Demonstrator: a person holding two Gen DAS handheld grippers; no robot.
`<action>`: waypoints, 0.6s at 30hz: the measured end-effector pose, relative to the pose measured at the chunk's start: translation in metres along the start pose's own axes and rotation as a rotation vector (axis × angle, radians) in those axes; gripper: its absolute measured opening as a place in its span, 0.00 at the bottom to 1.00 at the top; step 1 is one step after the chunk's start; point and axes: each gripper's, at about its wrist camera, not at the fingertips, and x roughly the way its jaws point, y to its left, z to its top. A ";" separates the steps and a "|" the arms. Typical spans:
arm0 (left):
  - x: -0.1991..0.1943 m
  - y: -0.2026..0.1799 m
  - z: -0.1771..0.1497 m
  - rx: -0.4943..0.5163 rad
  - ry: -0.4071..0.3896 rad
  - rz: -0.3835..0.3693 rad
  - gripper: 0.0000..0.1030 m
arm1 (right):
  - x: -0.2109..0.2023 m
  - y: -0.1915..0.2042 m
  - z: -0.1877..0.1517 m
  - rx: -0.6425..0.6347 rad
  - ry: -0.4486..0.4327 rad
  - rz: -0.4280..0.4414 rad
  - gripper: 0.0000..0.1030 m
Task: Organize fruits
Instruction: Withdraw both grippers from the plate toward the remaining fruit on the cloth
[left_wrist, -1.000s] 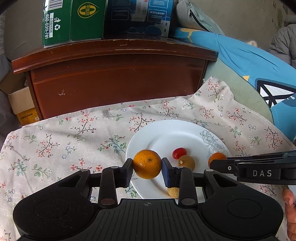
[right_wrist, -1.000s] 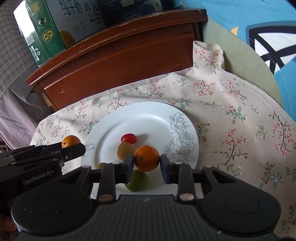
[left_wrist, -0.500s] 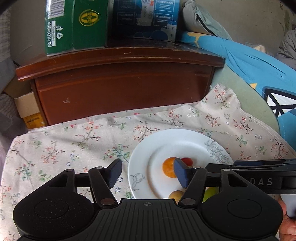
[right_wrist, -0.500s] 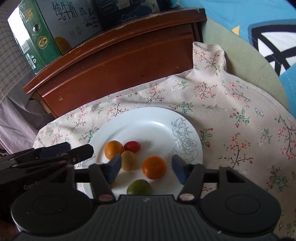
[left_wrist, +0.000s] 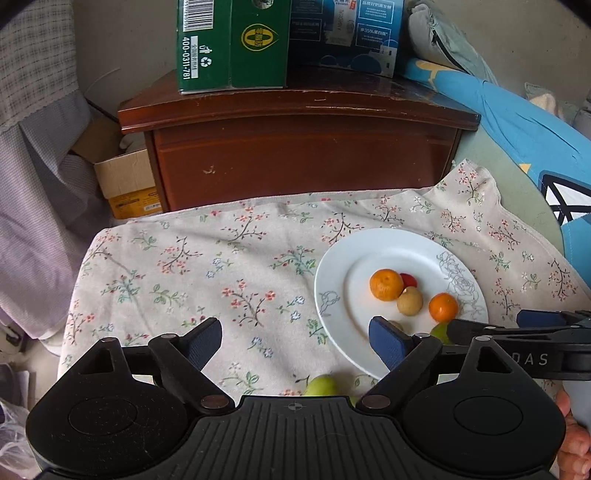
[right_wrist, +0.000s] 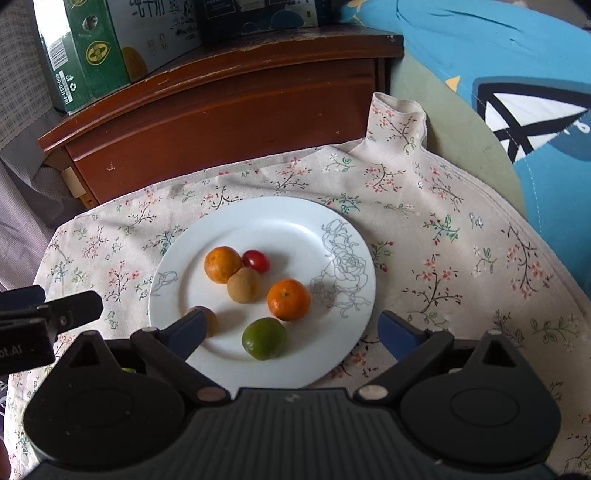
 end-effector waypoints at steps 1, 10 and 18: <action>-0.005 0.003 -0.003 0.006 0.001 0.007 0.86 | -0.004 0.001 -0.002 0.000 -0.004 -0.006 0.96; -0.036 0.034 -0.025 -0.052 0.025 -0.012 0.86 | -0.033 0.014 -0.022 -0.040 -0.009 -0.011 0.96; -0.041 0.045 -0.026 -0.057 0.028 0.033 0.86 | -0.038 0.024 -0.038 -0.062 0.068 0.103 0.95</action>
